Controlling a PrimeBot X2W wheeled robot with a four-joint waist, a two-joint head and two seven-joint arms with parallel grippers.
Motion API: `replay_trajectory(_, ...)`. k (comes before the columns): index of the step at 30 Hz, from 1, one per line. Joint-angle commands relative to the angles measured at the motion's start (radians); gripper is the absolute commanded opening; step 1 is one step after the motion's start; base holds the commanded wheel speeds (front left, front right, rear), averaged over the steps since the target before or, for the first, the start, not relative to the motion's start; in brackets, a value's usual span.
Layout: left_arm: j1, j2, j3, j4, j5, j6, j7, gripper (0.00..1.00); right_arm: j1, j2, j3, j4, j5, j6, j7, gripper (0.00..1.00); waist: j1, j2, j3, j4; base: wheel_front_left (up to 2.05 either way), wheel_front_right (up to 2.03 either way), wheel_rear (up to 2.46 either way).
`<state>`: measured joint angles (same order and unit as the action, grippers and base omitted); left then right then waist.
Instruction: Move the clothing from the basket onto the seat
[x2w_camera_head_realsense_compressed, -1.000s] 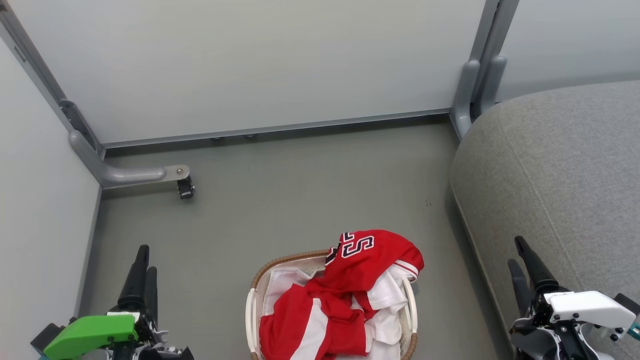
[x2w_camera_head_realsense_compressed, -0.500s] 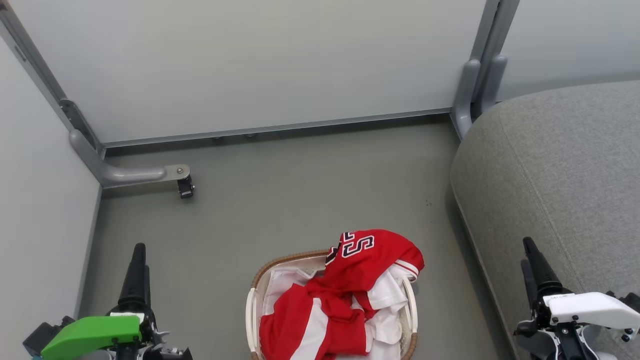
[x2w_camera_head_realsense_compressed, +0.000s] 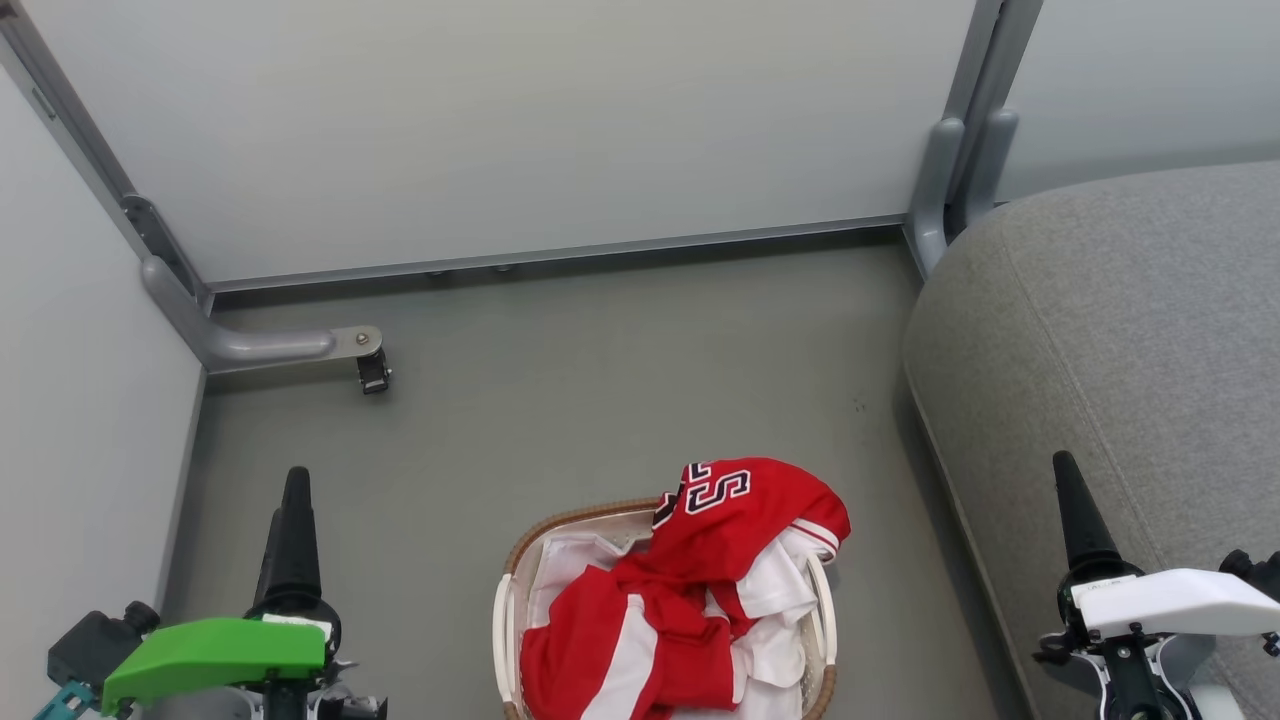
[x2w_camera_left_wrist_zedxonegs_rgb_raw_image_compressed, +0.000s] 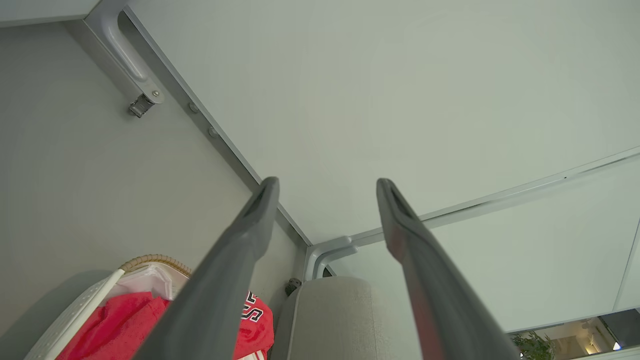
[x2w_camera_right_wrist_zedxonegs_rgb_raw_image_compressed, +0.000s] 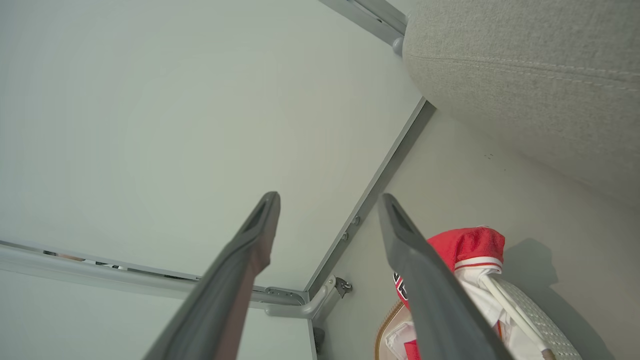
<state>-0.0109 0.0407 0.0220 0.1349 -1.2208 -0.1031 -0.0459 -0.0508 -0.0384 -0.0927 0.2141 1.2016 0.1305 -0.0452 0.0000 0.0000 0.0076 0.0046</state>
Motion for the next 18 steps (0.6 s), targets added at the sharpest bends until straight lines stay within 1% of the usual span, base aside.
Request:
replay_trajectory(1,-0.001,0.005,-0.013,-0.027,0.048,0.009,-0.010,1.00,0.000,-0.007,0.002,-0.024,-0.041,0.000,-0.011,1.00,0.0000,0.0000,0.000,0.000,0.00,0.00,0.00)
replay_trajectory(8,0.013,0.006,-0.052,-0.050,0.210,0.035,-0.033,1.00,0.009,-0.007,0.022,-0.027,-0.147,0.000,-0.034,1.00,0.0000,0.0000,0.001,0.002,0.00,0.00,0.00)
replay_trajectory(11,0.018,0.007,-0.072,-0.055,0.275,0.045,-0.044,1.00,0.013,-0.008,0.045,-0.037,-0.238,0.000,-0.044,1.00,0.0000,0.0000,0.002,0.003,0.00,0.00,0.00)
replay_trajectory(18,0.030,0.007,-0.112,-0.045,0.396,0.059,-0.065,1.00,0.019,-0.008,0.061,-0.036,-0.360,0.000,-0.065,1.00,0.0000,0.0000,0.002,0.006,0.00,0.00,0.00)
